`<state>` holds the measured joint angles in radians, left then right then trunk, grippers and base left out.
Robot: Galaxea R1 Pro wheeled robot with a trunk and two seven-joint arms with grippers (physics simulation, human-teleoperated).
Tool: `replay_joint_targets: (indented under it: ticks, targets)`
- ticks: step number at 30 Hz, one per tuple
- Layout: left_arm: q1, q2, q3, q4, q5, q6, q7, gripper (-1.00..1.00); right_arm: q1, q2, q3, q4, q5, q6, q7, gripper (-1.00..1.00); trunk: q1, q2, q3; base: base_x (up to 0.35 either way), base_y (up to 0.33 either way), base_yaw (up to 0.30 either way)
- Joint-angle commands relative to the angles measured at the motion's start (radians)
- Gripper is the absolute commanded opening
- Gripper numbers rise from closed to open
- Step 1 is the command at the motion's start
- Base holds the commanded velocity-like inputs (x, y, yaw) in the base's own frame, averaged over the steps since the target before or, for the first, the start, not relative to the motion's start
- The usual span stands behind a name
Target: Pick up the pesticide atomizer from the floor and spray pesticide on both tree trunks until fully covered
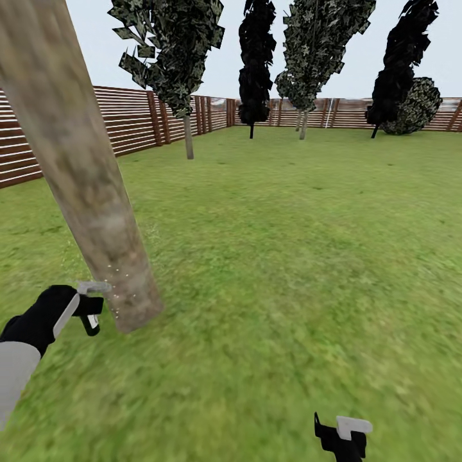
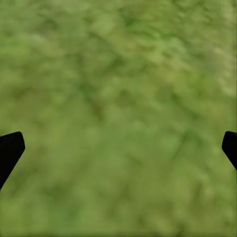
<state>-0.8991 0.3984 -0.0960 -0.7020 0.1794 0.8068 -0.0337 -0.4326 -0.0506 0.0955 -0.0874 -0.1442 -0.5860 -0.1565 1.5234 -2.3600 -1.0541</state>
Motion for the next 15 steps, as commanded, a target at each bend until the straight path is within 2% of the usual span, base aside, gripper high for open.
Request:
replay_joint_targets:
  ticks: [1,2,3,4,5,7,10,15]
  targets:
    - [0.000,0.000,0.002,-0.011,-0.003,0.012,0.000,-1.00,0.000,0.000,0.000,0.000,0.000,0.000,0.000,1.00,0.000,0.000,0.000,0.000,0.000,0.000]
    - [0.000,0.018,0.005,-0.023,-0.004,0.020,0.000,-1.00,0.000,0.000,0.000,0.000,0.000,0.000,0.000,1.00,0.000,0.000,0.000,0.000,0.000,0.000]
    - [0.000,0.049,0.006,-0.028,-0.003,0.023,-0.001,-1.00,0.000,0.000,0.001,0.000,0.000,0.000,0.000,1.00,0.000,0.000,0.000,0.000,0.000,0.000]
    - [0.000,0.070,0.007,-0.030,-0.002,0.024,-0.003,-1.00,0.000,0.000,0.001,0.000,0.000,0.000,0.000,1.00,0.000,0.000,0.000,0.000,0.000,0.000]
    - [0.003,0.080,0.006,-0.033,-0.002,0.024,-0.003,-1.00,0.000,0.000,0.001,0.000,0.000,0.000,0.000,1.00,0.000,0.000,0.000,0.000,0.000,0.000]
    - [0.011,0.081,0.002,-0.038,-0.001,0.025,-0.003,-1.00,0.000,0.000,0.001,0.000,0.000,0.000,0.000,1.00,0.000,0.000,0.000,0.000,0.000,0.000]
    - [0.014,0.044,0.001,-0.100,-0.003,0.045,0.003,-1.00,0.000,0.001,0.001,0.000,0.000,0.000,0.000,1.00,0.000,0.000,0.000,0.000,-0.117,0.122]
    - [0.016,0.040,0.003,-0.109,-0.004,0.063,0.003,-1.00,0.000,0.002,0.001,0.000,0.000,0.000,0.000,1.00,0.000,0.000,0.000,0.000,-0.262,0.269]
